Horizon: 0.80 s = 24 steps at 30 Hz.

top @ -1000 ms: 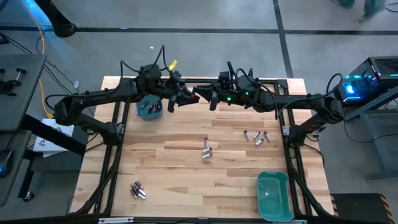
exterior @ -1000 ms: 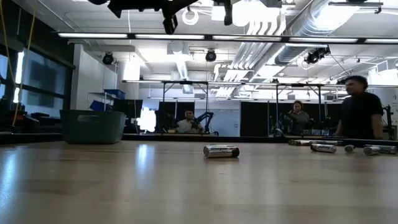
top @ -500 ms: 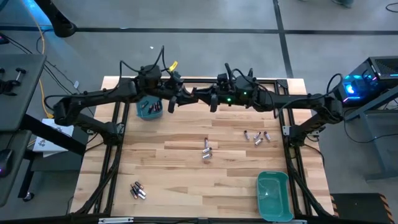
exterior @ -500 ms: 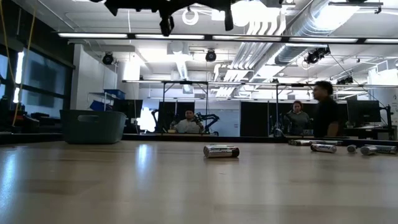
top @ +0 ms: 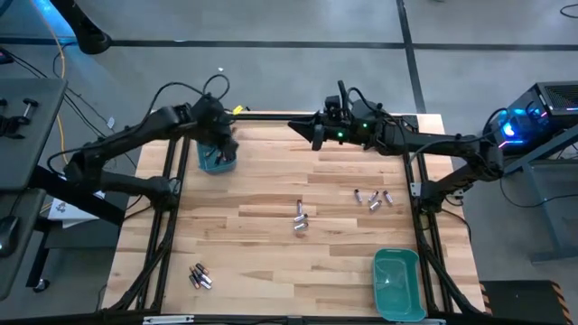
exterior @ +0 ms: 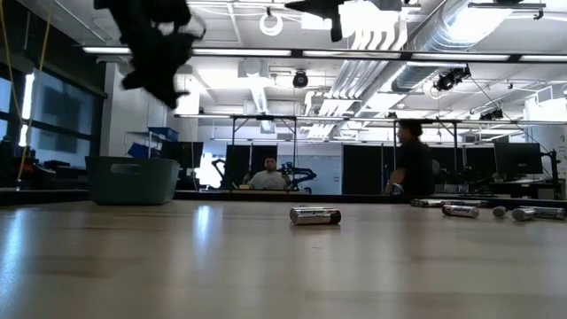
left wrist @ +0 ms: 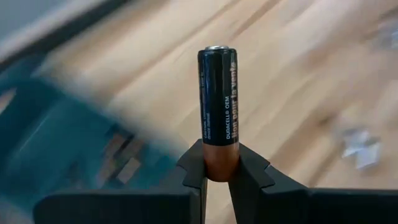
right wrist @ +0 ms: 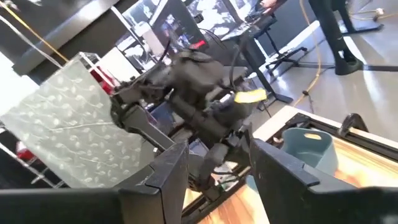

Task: Sort batteries
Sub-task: Put the black battery into the blue bin

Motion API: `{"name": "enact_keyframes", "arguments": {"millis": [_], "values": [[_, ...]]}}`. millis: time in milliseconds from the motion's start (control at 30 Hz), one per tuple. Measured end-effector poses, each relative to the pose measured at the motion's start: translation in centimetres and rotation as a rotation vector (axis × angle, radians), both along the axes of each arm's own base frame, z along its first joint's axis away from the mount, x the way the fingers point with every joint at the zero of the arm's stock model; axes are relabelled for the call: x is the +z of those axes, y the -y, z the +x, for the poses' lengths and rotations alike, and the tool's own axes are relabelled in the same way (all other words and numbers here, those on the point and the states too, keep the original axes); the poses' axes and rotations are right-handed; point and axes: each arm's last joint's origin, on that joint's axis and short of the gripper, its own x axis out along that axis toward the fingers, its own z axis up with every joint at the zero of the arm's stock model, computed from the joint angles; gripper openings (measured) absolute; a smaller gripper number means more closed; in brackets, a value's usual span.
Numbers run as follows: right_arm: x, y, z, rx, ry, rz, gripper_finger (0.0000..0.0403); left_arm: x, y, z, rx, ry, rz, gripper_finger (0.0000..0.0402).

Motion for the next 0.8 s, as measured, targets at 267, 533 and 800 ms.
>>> {"name": "enact_keyframes", "arguments": {"millis": [267, 533, 800], "values": [[-0.5, 0.0, 0.1, -0.016, -0.047, 0.014, 0.0165, -5.5, -3.2, -2.0, 0.096, -0.230, -0.298, 0.0031], [-0.5, -1.6, 0.4, 0.037, -0.047, 0.014, 0.0165, -10.0, -5.5, -1.8, 0.110, -0.365, -0.440, 0.0039], [-0.5, -2.8, 0.6, 0.075, -0.049, 0.013, 0.0165, -12.1, -6.4, -1.5, 0.113, -0.456, -0.477, 0.0049]]}}
